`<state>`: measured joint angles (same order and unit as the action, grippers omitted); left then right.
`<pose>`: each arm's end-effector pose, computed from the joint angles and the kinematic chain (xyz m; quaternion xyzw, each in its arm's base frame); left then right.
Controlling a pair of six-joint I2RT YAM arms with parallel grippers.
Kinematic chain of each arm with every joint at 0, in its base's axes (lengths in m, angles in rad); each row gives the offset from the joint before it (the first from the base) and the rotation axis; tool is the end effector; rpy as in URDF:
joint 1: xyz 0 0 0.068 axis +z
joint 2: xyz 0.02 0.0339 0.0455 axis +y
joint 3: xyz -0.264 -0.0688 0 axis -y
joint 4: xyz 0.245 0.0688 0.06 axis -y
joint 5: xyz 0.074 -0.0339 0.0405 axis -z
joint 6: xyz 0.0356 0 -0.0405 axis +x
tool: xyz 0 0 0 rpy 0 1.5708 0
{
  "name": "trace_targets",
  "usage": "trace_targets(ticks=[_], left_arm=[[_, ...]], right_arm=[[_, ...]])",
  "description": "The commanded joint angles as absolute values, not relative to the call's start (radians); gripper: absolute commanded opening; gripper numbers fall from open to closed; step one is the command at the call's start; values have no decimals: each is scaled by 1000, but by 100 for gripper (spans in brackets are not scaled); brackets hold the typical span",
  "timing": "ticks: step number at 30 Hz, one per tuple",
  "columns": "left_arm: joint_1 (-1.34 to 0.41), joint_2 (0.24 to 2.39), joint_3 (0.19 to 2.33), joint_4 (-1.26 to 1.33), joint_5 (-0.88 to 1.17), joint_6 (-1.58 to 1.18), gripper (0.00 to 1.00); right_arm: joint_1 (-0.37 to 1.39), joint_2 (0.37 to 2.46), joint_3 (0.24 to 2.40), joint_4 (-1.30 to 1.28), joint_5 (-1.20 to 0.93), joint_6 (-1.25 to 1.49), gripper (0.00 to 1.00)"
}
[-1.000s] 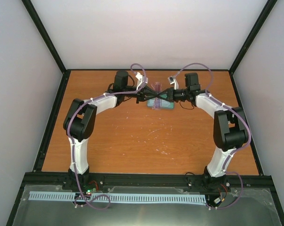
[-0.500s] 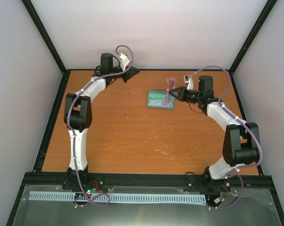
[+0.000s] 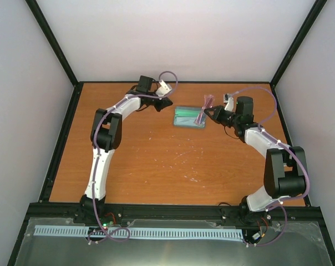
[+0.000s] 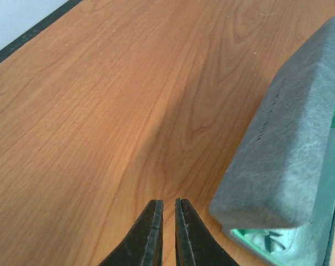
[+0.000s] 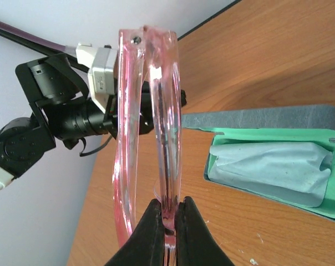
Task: Organize the sunglasses
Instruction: Adjust the sunglasses case at the center of the board.
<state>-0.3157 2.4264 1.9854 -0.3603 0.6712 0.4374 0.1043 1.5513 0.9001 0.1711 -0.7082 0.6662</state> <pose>0.5039 -0.1879 0.1631 0.4368 0.7684 -0.2831 0.3723 0.3315 0.0580 0.2300 0.0495 0.8203 0.4576 0.3395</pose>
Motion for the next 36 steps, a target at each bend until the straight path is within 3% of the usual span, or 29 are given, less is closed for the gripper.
trace_targets(ticks=[1,16,36], left_arm=[[-339,2448,2038,-362,625,451,12],[-389,2475,2042,-413,653,428,13],[-437,2369,1890,-348,759,312,12]], right_arm=[[97,1513,883,219,-692,668,3],[94,1499,794,216,-604,681,3],[100,1715,843,328,-588,753,3]])
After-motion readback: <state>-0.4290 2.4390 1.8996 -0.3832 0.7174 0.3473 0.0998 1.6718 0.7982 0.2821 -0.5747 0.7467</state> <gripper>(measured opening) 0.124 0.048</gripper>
